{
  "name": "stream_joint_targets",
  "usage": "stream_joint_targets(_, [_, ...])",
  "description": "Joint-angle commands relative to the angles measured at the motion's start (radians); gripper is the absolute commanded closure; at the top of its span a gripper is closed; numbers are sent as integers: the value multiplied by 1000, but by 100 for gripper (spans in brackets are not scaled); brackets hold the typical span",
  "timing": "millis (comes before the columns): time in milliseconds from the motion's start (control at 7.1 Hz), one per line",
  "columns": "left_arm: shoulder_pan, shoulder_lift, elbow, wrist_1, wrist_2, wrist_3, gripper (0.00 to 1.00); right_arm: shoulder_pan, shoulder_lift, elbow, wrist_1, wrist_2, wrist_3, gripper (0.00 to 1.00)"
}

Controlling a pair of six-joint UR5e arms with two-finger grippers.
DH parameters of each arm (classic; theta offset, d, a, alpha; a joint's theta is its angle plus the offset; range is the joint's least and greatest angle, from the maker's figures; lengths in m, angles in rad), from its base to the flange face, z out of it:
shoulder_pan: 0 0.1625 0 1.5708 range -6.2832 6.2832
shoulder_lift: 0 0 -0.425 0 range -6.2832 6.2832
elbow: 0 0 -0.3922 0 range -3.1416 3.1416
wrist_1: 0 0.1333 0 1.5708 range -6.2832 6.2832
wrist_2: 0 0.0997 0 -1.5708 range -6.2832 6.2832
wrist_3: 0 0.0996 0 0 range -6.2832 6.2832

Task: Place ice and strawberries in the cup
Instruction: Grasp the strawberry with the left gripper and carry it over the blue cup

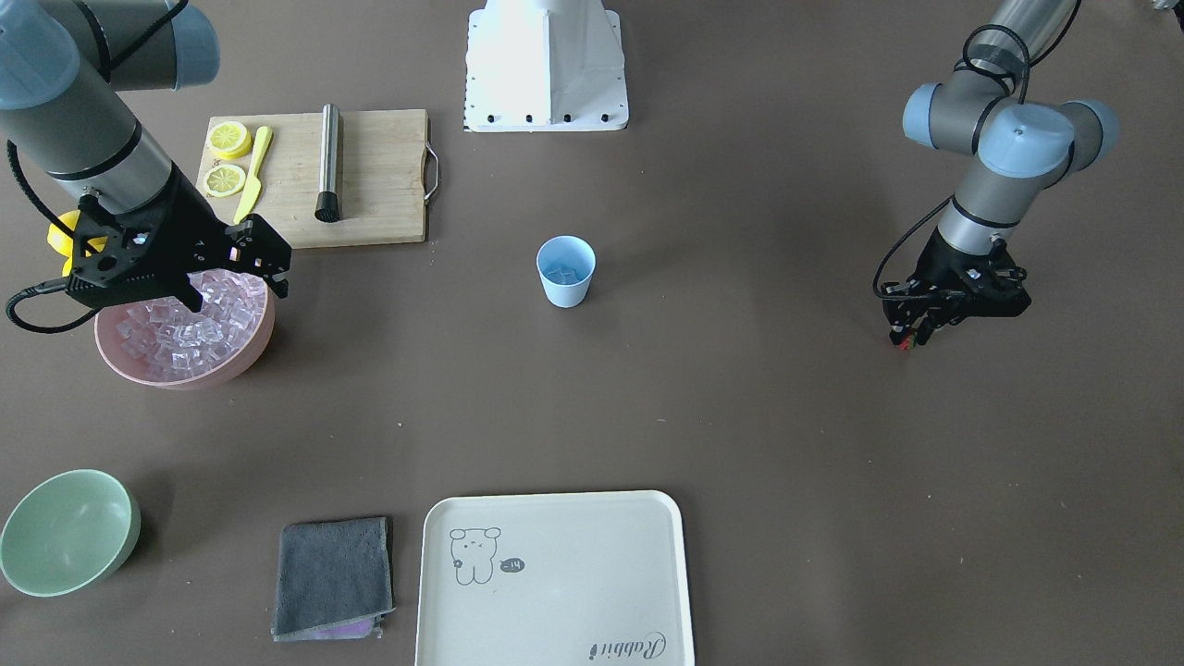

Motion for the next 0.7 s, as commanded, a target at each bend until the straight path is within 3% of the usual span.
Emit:
stream_joint_targets(0, [-115,-11,-85,60,-178,0,100,0,-2,0,1,0,-1,0])
stream_joint_targets(282, [-127,-83,-258,283,-198,-64,100,0,-3,2,1,0,-1,0])
stream_joint_targets(423, [-57,-147,-265,292,-169,-216,100,0,-3,2,1,0,-1,0])
stream_joint_targets(564, [30,-232,-265,346,-71,-295,100,2,-5,2,1,0,-1,0])
